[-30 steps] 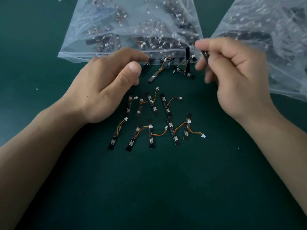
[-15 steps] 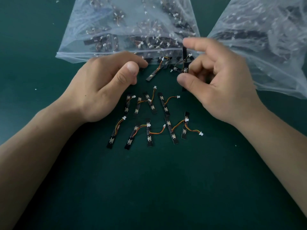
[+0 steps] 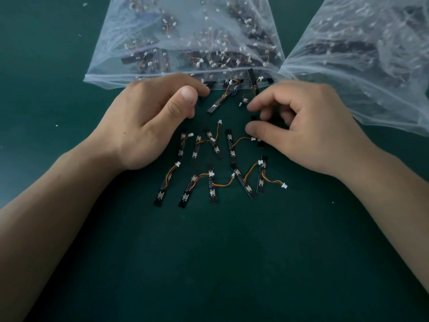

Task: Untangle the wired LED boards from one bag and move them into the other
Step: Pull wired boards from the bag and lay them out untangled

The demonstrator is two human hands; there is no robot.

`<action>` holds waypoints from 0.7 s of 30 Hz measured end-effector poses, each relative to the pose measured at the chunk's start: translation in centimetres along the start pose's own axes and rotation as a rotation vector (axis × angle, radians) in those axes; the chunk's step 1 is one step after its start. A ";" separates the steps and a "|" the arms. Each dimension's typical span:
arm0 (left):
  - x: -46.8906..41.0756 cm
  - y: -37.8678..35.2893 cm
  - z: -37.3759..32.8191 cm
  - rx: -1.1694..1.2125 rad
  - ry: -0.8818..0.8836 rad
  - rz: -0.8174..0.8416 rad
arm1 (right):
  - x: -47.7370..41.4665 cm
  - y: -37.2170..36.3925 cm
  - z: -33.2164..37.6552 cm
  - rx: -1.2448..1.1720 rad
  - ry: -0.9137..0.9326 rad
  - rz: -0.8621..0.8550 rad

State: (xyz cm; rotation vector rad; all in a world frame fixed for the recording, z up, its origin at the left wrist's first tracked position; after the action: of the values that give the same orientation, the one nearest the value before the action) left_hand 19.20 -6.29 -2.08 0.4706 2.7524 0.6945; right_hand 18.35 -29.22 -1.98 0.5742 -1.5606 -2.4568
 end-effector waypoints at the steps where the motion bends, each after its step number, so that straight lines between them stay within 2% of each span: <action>1: 0.0 0.0 0.0 -0.001 0.000 0.000 | 0.0 0.0 0.1 0.002 0.003 -0.004; 6: 0.1 0.1 -0.2 0.006 -0.003 -0.018 | -0.2 0.1 0.1 0.017 -0.026 -0.065; 11: 0.1 0.2 -0.6 0.011 -0.038 -0.043 | -0.2 -0.2 0.1 0.061 -0.024 0.004; 18: 0.0 -0.7 -2.0 -0.067 -0.190 0.085 | -0.2 -0.2 0.2 0.000 -0.011 0.019; 21: 0.2 -0.7 -2.0 -0.077 -0.146 0.097 | -0.3 0.1 0.1 -0.050 -0.040 -0.027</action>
State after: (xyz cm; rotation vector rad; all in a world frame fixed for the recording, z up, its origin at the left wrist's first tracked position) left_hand 18.21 -7.64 -0.72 0.6165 2.5709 0.7541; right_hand 18.54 -29.08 -1.81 0.5444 -1.5104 -2.5352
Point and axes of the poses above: each hand's wrist, its own x-axis away from the middle knuckle, its own y-axis out of the back of the hand, z = x × y, the point moved 7 cm from there along -x, towards the middle knuckle, and after that the axes turned 14 degrees about x, right-handed, at the moved point
